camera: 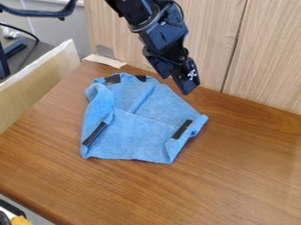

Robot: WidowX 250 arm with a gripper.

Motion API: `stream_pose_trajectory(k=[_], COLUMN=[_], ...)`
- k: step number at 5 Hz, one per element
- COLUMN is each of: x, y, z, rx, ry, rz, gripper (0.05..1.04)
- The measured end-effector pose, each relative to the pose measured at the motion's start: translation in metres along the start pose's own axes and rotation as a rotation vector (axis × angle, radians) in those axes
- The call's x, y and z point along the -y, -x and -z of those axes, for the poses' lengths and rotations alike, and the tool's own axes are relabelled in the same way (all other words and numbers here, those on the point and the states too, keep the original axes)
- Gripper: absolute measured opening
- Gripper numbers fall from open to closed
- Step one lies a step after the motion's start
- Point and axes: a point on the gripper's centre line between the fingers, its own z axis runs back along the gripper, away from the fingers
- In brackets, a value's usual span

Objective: Unfold the cloth from right to left

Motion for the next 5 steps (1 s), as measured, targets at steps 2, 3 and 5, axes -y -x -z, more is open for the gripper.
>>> stream_pose_trajectory(k=[2,3,5], x=[-0.003,-0.002,-0.012], y=[0.014,0.03,0.087], z=[0.01,0.005,-0.007], rx=[-0.05,-0.029,0.006], ry=[-0.01,-0.049,-0.209], rz=[-0.045,-0.113,-0.226], gripper=[0.999,0.999,0.999])
